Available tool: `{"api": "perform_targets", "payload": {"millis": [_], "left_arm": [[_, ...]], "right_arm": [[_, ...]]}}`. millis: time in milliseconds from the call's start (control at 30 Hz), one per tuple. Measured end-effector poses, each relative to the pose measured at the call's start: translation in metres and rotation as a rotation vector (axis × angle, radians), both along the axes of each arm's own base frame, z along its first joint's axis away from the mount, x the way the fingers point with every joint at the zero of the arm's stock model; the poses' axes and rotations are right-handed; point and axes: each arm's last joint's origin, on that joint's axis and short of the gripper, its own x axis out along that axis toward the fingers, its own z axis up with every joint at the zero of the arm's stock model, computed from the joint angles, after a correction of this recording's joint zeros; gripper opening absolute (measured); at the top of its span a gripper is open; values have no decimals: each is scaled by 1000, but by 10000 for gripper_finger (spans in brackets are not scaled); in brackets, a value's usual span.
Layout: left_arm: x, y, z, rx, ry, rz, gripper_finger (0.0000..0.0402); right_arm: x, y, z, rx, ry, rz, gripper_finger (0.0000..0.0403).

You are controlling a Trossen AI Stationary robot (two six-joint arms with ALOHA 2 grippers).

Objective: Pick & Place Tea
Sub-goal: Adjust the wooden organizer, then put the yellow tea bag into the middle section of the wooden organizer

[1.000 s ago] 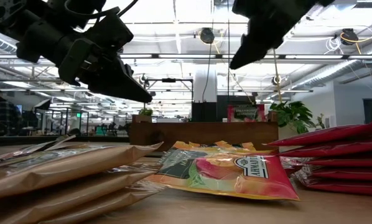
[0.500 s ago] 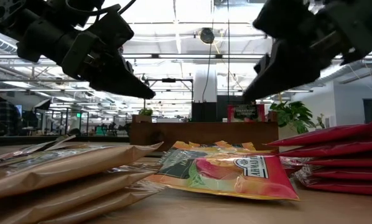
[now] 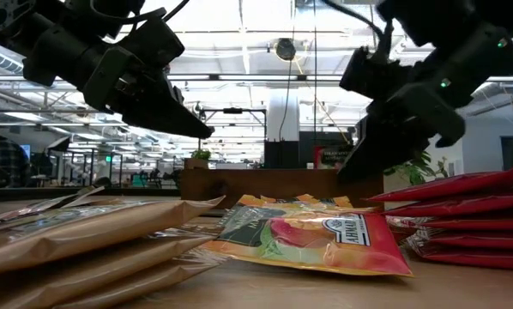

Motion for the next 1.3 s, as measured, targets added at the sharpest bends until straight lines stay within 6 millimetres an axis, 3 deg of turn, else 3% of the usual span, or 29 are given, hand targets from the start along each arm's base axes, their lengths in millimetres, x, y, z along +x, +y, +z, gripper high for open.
{"api": "perform_targets", "payload": {"millis": [500, 667, 833, 967, 1167, 1300], "left_arm": [[0, 0, -1, 8, 7, -3, 35], [0, -3, 1, -27, -7, -28, 35], [9, -36, 21, -38, -15, -218, 35], [11, -57, 23, 25, 55, -272, 35], [12, -66, 21, -54, 77, -268, 35], [12, -71, 24, -191, 71, -272, 35]], "right_arm": [[-6, -26, -12, -40, 60, -89, 1], [-1, -23, -7, -11, -16, -7, 1], [7, -11, 4, -4, -138, 161, 2], [8, -4, 8, 0, -174, 257, 2], [8, 1, 9, 87, -180, 373, 7], [7, 4, 9, 124, -175, 407, 36]]}}
